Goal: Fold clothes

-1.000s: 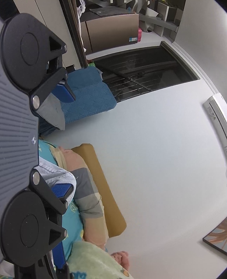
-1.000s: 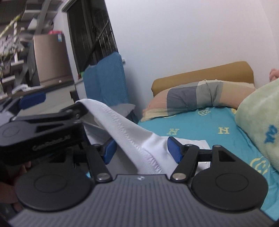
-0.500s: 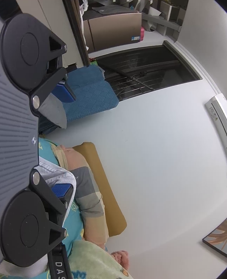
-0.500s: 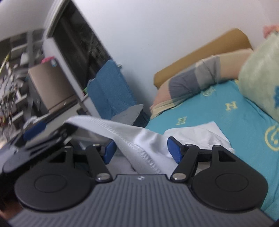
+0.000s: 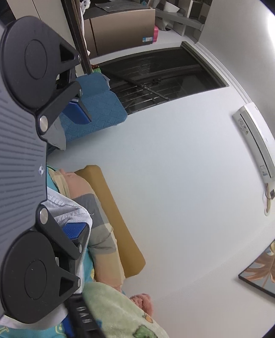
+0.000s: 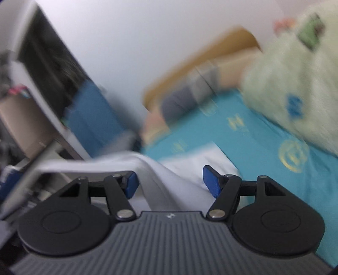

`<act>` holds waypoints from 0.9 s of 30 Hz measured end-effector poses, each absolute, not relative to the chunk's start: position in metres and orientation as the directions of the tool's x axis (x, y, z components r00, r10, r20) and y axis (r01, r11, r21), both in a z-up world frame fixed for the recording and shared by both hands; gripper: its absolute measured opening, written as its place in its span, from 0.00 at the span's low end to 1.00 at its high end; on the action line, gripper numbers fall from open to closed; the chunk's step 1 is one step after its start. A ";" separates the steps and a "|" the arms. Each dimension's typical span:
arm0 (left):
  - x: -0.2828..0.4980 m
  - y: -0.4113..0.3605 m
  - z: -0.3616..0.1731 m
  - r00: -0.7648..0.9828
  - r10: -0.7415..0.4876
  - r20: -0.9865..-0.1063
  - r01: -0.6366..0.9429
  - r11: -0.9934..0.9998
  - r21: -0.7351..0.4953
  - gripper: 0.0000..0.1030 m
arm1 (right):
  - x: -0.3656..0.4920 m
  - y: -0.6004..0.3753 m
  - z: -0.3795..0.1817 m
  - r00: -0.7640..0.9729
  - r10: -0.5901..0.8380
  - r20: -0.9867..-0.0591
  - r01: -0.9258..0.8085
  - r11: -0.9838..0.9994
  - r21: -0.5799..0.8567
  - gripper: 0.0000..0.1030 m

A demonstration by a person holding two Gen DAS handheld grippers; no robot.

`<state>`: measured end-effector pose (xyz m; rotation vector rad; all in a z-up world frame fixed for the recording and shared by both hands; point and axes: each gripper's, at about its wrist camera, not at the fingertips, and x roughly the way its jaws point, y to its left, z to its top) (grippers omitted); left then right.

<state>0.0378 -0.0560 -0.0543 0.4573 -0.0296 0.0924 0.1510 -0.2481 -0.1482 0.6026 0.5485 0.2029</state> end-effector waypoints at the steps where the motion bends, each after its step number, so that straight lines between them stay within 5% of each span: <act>1: 0.038 -0.057 -0.055 0.996 0.080 0.049 -0.093 0.892 0.442 0.93 | 0.150 -0.250 -0.151 0.821 0.321 -0.472 0.008 0.820 0.572 0.64; 5: 0.039 -0.059 -0.054 0.996 0.081 0.045 -0.092 0.898 0.430 0.93 | 0.134 -0.258 -0.155 0.783 0.223 -0.581 0.089 0.884 0.458 0.65; 9: 0.036 -0.056 -0.049 0.995 0.086 0.047 -0.098 0.912 0.399 0.94 | 0.108 -0.277 -0.137 0.818 0.138 -0.558 0.128 0.902 0.411 0.66; 12: 0.034 -0.052 -0.044 0.996 0.089 0.031 -0.094 0.927 0.364 0.94 | 0.097 -0.274 -0.133 0.818 0.089 -0.568 0.144 0.925 0.352 0.81; 19: 0.030 -0.042 -0.040 0.991 0.130 -0.001 -0.123 0.938 0.324 0.94 | 0.112 -0.254 -0.170 0.694 0.022 -0.719 0.227 0.942 0.248 0.78; 23: 0.031 -0.036 -0.037 0.987 0.153 -0.043 -0.134 0.949 0.286 0.94 | 0.102 -0.266 -0.163 0.734 -0.090 -0.673 0.311 0.926 0.215 0.78; 27: 0.047 -0.019 -0.049 0.964 0.143 -0.224 -0.095 0.973 0.211 0.94 | 0.081 -0.280 -0.130 0.849 -0.186 -0.494 0.352 0.897 0.267 0.78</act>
